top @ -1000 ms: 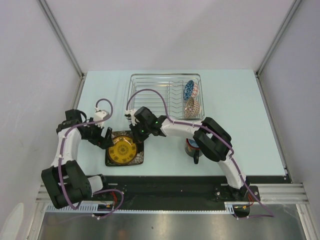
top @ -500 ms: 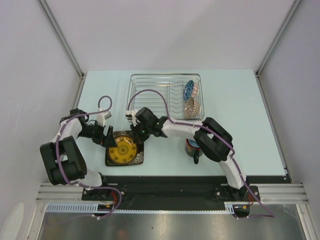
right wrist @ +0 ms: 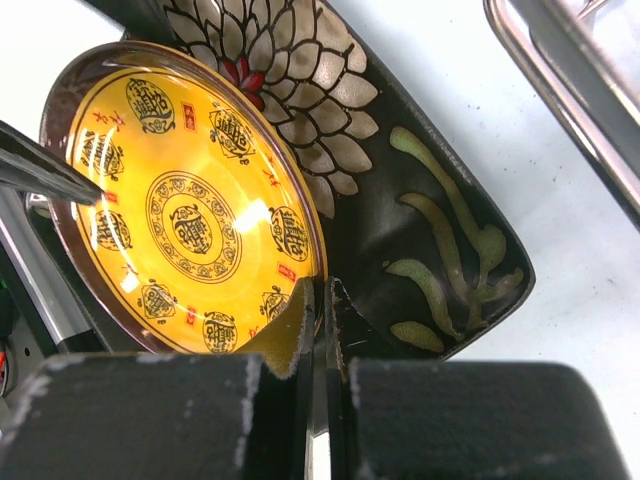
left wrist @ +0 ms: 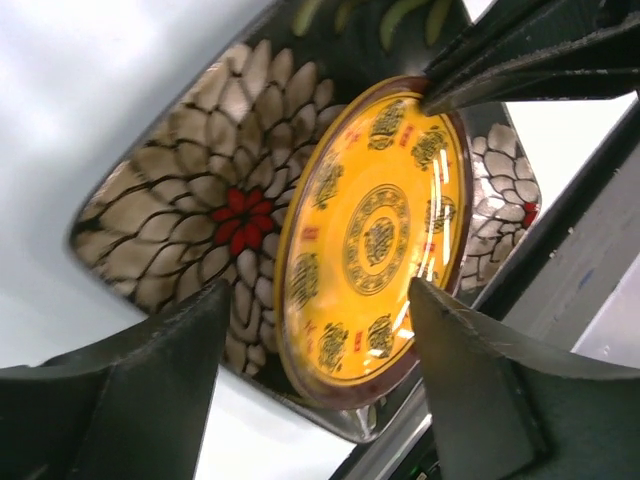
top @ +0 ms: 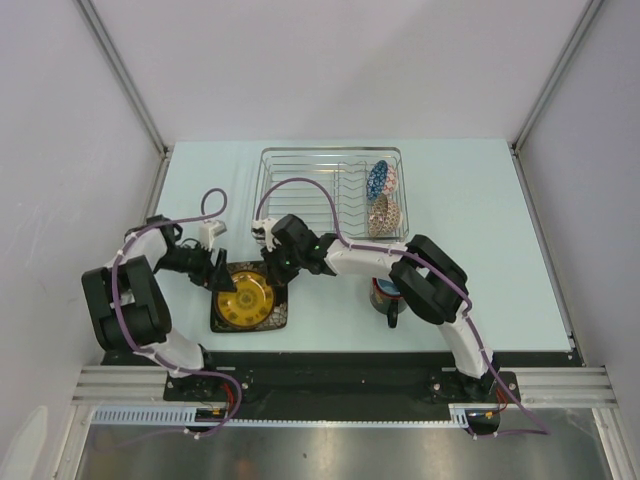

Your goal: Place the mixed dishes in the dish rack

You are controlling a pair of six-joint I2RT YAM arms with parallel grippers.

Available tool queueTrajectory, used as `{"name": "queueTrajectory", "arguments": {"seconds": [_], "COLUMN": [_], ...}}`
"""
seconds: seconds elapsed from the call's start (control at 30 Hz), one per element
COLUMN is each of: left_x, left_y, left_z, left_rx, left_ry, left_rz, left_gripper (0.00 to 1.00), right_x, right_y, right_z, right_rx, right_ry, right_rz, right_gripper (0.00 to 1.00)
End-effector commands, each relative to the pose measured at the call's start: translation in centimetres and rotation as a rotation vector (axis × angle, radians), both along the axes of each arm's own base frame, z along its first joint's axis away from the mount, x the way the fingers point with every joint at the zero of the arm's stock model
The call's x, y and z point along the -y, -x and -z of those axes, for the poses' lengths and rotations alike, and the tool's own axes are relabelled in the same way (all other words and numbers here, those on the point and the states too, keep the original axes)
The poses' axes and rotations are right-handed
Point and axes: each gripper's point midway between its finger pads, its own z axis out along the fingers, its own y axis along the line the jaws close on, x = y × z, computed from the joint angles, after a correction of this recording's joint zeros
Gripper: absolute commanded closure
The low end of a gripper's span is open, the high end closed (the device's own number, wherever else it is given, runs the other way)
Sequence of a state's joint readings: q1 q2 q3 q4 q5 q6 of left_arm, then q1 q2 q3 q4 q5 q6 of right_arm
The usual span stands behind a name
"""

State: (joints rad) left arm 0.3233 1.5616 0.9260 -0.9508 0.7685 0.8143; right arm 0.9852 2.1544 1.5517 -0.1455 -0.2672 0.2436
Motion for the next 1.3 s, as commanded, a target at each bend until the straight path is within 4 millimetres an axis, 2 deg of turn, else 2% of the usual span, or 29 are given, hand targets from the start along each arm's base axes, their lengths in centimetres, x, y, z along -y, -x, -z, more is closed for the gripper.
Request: {"name": "queueTrajectory", "arguments": {"seconds": [0.0,0.07,0.2,0.3,0.4,0.43,0.5,0.53,0.63,0.73,0.83,0.9,0.93,1.0,1.03,1.07,1.17,1.2,1.27], "left_x": [2.3,2.8,3.3,3.7,3.9,3.9,3.8,3.8,3.6,3.5,3.2,3.0,2.9,2.8,2.7,2.7,2.8,2.7,2.5], "left_y": [0.9,1.8,1.9,2.1,2.1,2.2,2.1,2.1,1.9,1.6,1.4,1.1,1.0,0.7,0.5,0.2,-0.5,-0.6,-1.0], "left_z": [0.0,0.5,0.1,-0.2,-0.3,-0.4,-0.5,-0.5,-0.8,-1.2,-1.6,-2.3,-2.6,-3.7,-4.1,-4.8,-6.9,-7.4,-8.3], "left_rx": [-0.006,-0.045,-0.046,-0.066,-0.088,-0.094,-0.102,-0.107,-0.095,-0.081,-0.070,-0.038,-0.025,0.011,0.016,0.036,0.088,0.102,0.123], "left_ry": [0.100,0.107,0.131,0.158,0.178,0.180,0.180,0.181,0.173,0.158,0.134,0.112,0.099,0.081,0.077,0.072,0.066,0.061,0.043], "left_rz": [0.096,0.138,0.159,0.185,0.206,0.209,0.221,0.220,0.225,0.222,0.216,0.216,0.218,0.215,0.207,0.203,0.196,0.194,0.191], "left_gripper": [0.26,0.28,0.27,0.29,0.43,0.53,0.64,0.74,0.89,0.92,0.99,1.00,1.00,1.00,1.00,1.00,1.00,1.00,1.00], "right_x": [-0.5,-1.0,-1.1,-1.4,-1.5,-1.5,-1.4,-1.3,-1.3,-1.4,-1.1,-0.8,-0.5,0.0,0.6,0.9,2.3,2.8,3.7], "right_y": [-0.3,-0.3,-0.4,-0.7,-0.9,-1.0,-1.2,-1.3,-1.4,-1.3,-1.5,-1.9,-2.0,-2.5,-2.8,-3.2,-4.1,-4.1,-4.3], "right_z": [-2.9,-3.5,-3.5,-4.1,-5.1,-5.4,-5.7,-6.0,-5.8,-5.8,-5.9,-6.4,-6.2,-7.4,-7.5,-8.8,-10.3,-11.8,-13.4], "right_rx": [0.060,0.073,0.083,0.095,0.114,0.123,0.128,0.130,0.126,0.125,0.131,0.145,0.148,0.179,0.187,0.209,0.225,0.236,0.261], "right_ry": [-0.044,-0.052,-0.046,-0.051,-0.056,-0.059,-0.061,-0.064,-0.064,-0.063,-0.051,-0.048,-0.037,-0.042,-0.035,-0.049,-0.055,-0.069,-0.076], "right_rz": [-0.009,-0.017,-0.022,-0.020,-0.019,-0.017,-0.011,-0.007,-0.005,-0.006,0.013,0.033,0.041,0.068,0.080,0.099,0.129,0.138,0.150], "right_gripper": [1.00,1.00,1.00,1.00,1.00,1.00,1.00,1.00,1.00,1.00,1.00,0.99,0.93,0.84,0.67,0.61,0.45,0.38,0.18]}}
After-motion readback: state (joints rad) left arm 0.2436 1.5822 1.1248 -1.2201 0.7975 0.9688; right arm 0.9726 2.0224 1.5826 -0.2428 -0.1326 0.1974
